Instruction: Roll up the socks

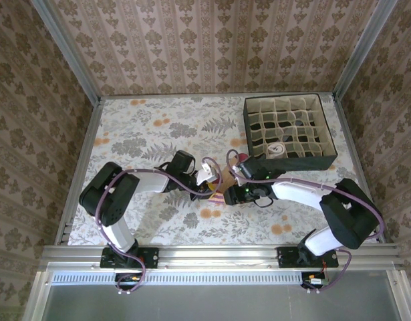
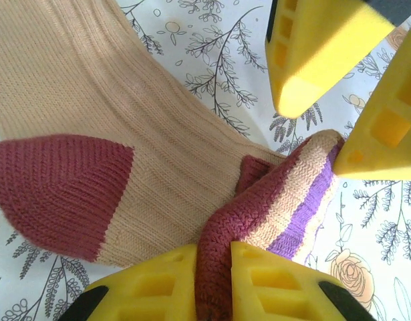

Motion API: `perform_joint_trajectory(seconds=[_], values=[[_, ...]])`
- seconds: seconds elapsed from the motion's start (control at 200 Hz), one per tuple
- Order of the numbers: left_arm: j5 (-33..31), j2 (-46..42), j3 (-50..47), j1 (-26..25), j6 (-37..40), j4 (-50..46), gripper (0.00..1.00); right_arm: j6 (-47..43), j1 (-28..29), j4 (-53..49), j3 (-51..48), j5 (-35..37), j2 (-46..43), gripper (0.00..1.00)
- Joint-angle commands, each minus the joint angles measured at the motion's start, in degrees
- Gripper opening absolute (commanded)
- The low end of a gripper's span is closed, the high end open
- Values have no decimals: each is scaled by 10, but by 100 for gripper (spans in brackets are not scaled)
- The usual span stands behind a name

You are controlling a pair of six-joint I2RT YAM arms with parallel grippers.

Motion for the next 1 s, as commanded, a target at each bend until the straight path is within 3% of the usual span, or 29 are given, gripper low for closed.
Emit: perform_joint_trajectory(seconds=[0.0,0.385,0.53,0.605,0.755,0.995], values=[[-37,28,7,2,-18,-54,16,16,3,-25,14,42,-9,50],[-58,43,17,-9,-31,-57,15,18,37,-12,67,54,55,48],[-60,43,14,-8,-30,-52,15,40,37,-52,83,94,89,40],[-62,37,8,-9,-23,-49,15,45,36,-84,93,113,106,29],[-65,-3,-22,-8,23,-22,20,50,32,-106,93,116,128,17],[-65,-114,-90,-4,149,40,26,42,15,-118,95,86,160,13]])
